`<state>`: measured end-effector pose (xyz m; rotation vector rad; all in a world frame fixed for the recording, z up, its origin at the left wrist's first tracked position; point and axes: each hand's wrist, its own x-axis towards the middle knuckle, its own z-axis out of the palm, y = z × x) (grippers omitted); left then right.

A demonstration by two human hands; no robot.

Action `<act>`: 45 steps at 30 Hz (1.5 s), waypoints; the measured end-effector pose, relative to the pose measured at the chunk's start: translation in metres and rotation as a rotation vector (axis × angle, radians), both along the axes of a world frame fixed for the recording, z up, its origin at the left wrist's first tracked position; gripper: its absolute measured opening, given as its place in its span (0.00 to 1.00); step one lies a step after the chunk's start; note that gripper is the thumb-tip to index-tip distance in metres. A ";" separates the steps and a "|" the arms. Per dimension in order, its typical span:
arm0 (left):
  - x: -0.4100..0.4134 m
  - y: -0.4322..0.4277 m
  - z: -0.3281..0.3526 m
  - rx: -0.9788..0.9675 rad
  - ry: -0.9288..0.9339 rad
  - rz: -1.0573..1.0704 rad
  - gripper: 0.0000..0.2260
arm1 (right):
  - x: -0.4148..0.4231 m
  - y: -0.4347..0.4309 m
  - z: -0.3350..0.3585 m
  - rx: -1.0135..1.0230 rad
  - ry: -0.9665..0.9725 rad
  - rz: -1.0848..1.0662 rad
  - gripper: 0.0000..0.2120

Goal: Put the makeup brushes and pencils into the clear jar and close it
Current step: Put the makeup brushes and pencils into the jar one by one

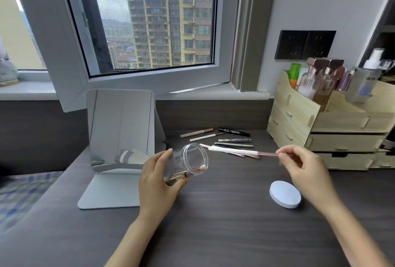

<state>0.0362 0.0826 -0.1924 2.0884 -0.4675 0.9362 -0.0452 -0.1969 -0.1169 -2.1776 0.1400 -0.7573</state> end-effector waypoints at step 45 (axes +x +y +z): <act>-0.001 -0.001 0.005 -0.050 0.039 0.031 0.34 | 0.126 -0.026 -0.064 -0.744 0.576 -0.107 0.10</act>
